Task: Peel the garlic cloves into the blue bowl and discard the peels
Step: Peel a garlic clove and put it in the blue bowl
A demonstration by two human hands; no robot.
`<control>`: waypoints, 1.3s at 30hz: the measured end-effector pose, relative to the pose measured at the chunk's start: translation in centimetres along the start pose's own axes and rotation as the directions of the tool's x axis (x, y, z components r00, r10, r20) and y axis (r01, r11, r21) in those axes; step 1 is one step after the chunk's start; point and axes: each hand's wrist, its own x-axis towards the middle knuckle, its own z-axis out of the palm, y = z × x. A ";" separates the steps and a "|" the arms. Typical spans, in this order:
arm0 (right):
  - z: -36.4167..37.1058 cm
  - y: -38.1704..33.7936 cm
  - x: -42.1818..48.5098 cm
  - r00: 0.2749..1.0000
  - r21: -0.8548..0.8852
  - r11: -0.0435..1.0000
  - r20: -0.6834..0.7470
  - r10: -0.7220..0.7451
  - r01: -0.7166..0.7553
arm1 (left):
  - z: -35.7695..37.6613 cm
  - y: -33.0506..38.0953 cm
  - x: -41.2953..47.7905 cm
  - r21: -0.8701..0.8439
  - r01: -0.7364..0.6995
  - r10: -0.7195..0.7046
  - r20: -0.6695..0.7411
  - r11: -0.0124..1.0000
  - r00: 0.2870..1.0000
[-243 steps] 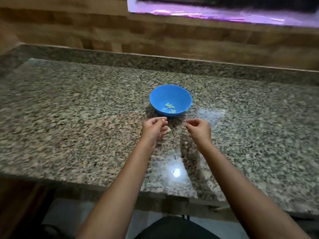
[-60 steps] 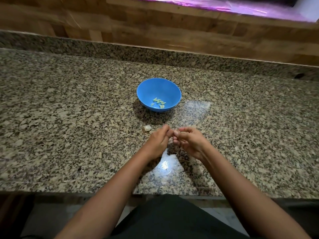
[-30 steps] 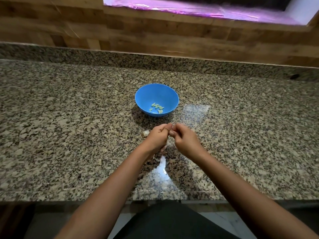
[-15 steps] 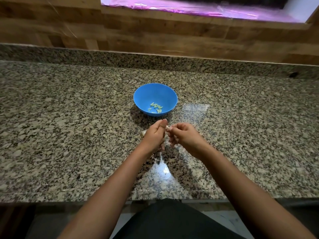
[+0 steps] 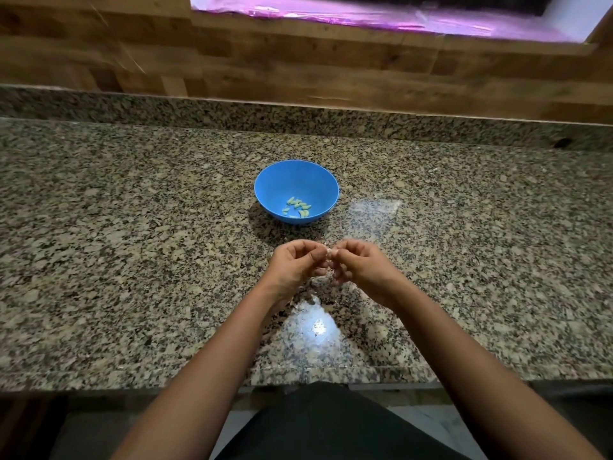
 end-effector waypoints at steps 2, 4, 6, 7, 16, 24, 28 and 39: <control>-0.1 0.1 0.2 0.999 0.058 0.998 0.020 0.030 -0.032 | 0.0 0.1 -0.1 -0.005 0.009 -0.009 0.018 1.000 1.000; -0.1 0.2 0.3 0.997 0.141 0.988 0.052 0.061 -0.068 | -0.1 0.1 -0.1 -0.046 0.035 -0.034 0.019 0.998 0.999; -0.1 0.3 0.4 0.997 0.061 0.996 0.040 0.070 -0.072 | 0.0 -0.1 -0.1 -0.084 0.067 -0.067 0.001 0.994 0.998; -0.1 0.4 0.3 0.999 -0.084 0.996 0.000 0.042 -0.042 | 0.1 -0.2 -0.2 -0.085 0.082 -0.084 -0.016 0.993 0.996; -0.1 1.2 0.3 0.998 -0.207 0.978 -0.045 -0.032 0.022 | 1.0 -0.4 0.0 -0.151 0.237 -0.245 -0.038 0.960 0.969; -0.9 1.4 0.8 0.999 -0.151 0.988 0.016 0.045 -0.042 | 0.6 -0.3 -0.2 0.079 0.136 -0.132 -0.052 0.988 0.990; -1.3 1.6 0.7 0.995 -0.554 0.833 -0.084 -0.053 -0.003 | 0.0 -0.4 0.1 0.104 0.095 -0.084 -0.106 0.990 0.991; -0.9 2.5 0.6 0.977 -0.359 0.933 -0.194 -0.085 0.010 | -1.1 -1.0 0.0 -0.134 0.121 -0.133 -0.087 0.984 0.987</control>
